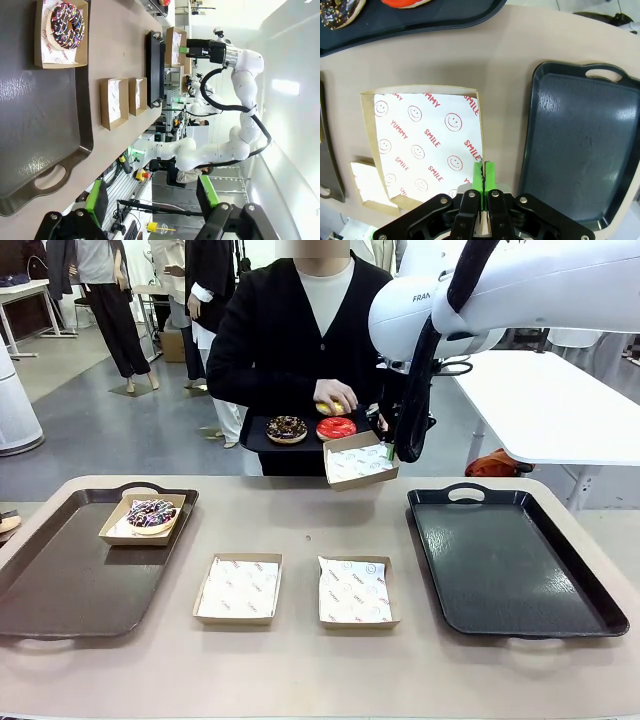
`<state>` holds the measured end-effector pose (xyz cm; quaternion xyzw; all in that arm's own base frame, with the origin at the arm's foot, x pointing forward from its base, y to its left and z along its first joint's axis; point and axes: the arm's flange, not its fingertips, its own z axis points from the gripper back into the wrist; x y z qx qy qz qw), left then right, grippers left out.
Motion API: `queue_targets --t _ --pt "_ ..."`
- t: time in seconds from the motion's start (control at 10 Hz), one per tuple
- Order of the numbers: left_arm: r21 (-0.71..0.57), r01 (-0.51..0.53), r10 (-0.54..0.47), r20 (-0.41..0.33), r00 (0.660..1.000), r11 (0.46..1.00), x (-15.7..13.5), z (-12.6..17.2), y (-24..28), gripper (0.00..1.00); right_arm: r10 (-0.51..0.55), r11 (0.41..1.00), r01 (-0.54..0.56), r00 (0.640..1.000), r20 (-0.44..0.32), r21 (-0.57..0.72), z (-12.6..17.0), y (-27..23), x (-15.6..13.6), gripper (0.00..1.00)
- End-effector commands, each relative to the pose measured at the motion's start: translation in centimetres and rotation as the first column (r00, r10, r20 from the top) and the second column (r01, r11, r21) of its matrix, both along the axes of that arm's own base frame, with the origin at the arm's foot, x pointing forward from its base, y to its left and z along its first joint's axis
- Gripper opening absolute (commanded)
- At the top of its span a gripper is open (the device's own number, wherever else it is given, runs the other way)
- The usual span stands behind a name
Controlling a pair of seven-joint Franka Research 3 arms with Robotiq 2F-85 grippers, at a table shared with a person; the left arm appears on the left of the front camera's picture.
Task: Individually package the donuts and arrange them on the tray.
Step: Place the picked Paper togo box on the Handle tray while simultaneously picking up another Paper togo box from the table with the other hand.
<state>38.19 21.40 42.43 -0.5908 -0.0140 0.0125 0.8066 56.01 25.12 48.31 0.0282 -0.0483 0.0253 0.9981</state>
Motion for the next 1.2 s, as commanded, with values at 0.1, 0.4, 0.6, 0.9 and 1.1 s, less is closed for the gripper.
queue_targets --t 0.1,0.4,0.6,0.9,1.1 --pt "-0.001 -0.002 0.002 0.006 1.000 1.000 -0.50 0.18 -0.13 0.93 0.000 1.000 0.000 1.000 0.005 0.001 0.29 -0.03 -0.07 0.00" --pt "-0.001 -0.002 0.002 0.006 1.000 1.000 -0.50 0.18 -0.13 0.93 0.000 1.000 0.000 1.000 0.005 0.001 0.29 -0.03 -0.07 0.00" --pt "-0.001 -0.002 0.002 0.006 1.000 1.000 -0.50 0.18 -0.13 0.93 0.000 1.000 0.000 1.000 0.005 0.001 0.29 -0.03 -0.07 0.00" --pt "-0.001 -0.002 0.002 0.006 1.000 1.000 -0.50 0.18 -0.13 0.93 0.000 1.000 0.000 1.000 0.005 0.001 0.29 -0.03 -0.07 0.00" --pt "-0.001 -0.002 0.002 0.006 1.000 1.000 -0.50 0.18 -0.13 0.93 0.000 1.000 0.000 1.000 0.005 0.001 0.29 -0.03 -0.07 0.00"
